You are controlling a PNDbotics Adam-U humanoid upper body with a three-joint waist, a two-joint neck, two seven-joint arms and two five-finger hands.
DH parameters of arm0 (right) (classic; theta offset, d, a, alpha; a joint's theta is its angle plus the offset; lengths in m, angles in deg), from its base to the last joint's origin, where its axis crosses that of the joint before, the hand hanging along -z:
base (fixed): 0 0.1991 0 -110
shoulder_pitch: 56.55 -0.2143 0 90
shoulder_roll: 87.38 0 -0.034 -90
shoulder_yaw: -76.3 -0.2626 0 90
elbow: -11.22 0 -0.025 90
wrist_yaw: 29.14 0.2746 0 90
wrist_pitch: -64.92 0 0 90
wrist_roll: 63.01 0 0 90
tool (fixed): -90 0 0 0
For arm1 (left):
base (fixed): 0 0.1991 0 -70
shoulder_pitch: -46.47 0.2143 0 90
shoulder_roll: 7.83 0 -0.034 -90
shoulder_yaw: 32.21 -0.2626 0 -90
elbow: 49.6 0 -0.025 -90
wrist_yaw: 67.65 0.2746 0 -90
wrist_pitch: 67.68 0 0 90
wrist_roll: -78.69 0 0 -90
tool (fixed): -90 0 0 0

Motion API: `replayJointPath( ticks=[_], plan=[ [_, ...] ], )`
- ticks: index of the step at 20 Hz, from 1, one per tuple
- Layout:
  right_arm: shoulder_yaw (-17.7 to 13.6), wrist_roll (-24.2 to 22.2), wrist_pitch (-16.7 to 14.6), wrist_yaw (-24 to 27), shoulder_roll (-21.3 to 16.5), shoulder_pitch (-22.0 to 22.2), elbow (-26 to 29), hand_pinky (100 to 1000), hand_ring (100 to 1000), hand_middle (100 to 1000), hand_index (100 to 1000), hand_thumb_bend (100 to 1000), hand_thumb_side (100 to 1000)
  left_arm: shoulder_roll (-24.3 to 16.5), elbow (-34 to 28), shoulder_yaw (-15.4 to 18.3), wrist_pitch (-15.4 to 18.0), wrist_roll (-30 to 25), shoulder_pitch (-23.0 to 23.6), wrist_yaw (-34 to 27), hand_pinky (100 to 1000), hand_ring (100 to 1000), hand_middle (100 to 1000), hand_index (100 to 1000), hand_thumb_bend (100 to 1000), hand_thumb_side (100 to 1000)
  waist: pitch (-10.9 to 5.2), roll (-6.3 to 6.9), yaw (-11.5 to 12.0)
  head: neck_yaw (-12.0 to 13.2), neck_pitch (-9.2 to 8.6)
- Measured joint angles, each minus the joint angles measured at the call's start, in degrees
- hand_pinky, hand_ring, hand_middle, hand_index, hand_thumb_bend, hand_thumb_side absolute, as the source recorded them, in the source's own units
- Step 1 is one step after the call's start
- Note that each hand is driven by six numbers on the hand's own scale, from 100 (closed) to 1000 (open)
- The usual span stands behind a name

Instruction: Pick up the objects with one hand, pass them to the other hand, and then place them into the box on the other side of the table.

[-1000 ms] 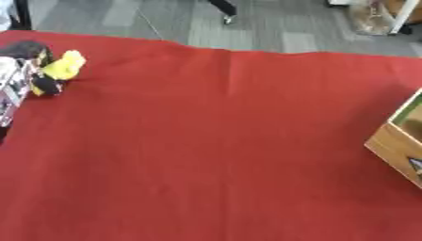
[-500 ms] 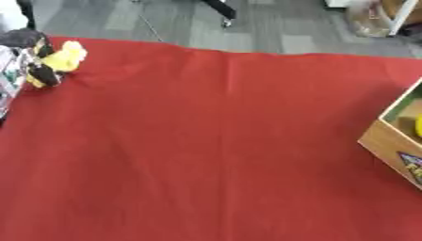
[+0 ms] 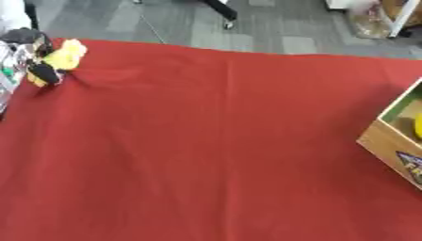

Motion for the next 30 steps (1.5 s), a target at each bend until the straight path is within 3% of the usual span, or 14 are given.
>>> replayJointPath(
  ticks=[8, 16, 30],
  plan=[
    [0.0, 0.0, 0.1, -0.2, 0.0, 0.6, -0.4, 930, 828, 893, 959, 100, 591, -0.2, 0.0, 0.3, -1.1, -1.6, -0.6, -3.6, 715, 661, 588, 626, 234, 142, -0.07, 0.09, 0.7, -0.4, 0.69],
    [0.0, -0.1, 0.3, -0.4, -0.1, 0.7, -0.7, 931, 828, 893, 959, 100, 589, -1.3, -3.3, 0.2, 0.2, -1.0, -0.9, -5.0, 666, 598, 487, 549, 124, 124, -0.97, 0.35, 1.5, -0.8, 1.35],
    [0.0, -0.2, 0.3, -0.2, -0.1, 0.7, -0.7, 930, 827, 892, 958, 100, 574, -4.0, -28.2, -2.8, -0.3, 5.2, 12.3, -17.0, 643, 540, 453, 489, 100, 135, -3.89, -0.33, 3.3, -4.0, 2.49]
  ],
)
